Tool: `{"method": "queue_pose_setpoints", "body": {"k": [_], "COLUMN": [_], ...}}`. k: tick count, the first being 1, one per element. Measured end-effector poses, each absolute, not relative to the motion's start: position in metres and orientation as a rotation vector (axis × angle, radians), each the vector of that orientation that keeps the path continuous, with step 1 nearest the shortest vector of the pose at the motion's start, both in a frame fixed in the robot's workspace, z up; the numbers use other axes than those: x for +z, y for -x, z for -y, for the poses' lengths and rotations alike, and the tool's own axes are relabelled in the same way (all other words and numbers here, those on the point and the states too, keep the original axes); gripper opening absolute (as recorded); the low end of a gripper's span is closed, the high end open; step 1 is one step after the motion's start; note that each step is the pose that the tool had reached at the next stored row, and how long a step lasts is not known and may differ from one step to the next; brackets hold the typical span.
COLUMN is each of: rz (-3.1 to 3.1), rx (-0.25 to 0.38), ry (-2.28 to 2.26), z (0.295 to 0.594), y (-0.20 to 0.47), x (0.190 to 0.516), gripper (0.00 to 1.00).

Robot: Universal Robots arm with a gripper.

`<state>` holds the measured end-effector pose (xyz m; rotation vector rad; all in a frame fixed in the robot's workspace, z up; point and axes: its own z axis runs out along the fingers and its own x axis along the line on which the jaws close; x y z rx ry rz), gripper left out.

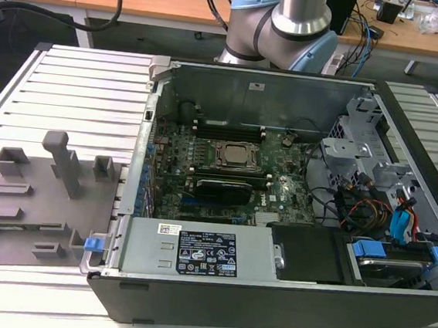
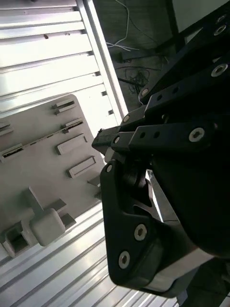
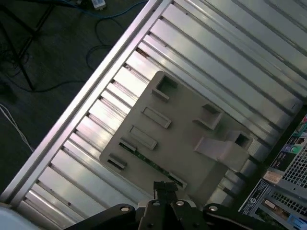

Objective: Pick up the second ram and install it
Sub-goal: 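Pick up the second ram and move it above second insertion slot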

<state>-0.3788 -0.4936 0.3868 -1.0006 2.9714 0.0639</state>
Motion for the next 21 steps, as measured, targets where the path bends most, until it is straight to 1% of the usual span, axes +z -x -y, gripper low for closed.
{"method": "queue_pose_setpoints", "body": {"k": [21], "rz": [-2.827], "rx": [0.065], "ry": [1.367], "z": [0.4936], "y": [0.3788], "x": [0.3868], "gripper": [0.11]}}
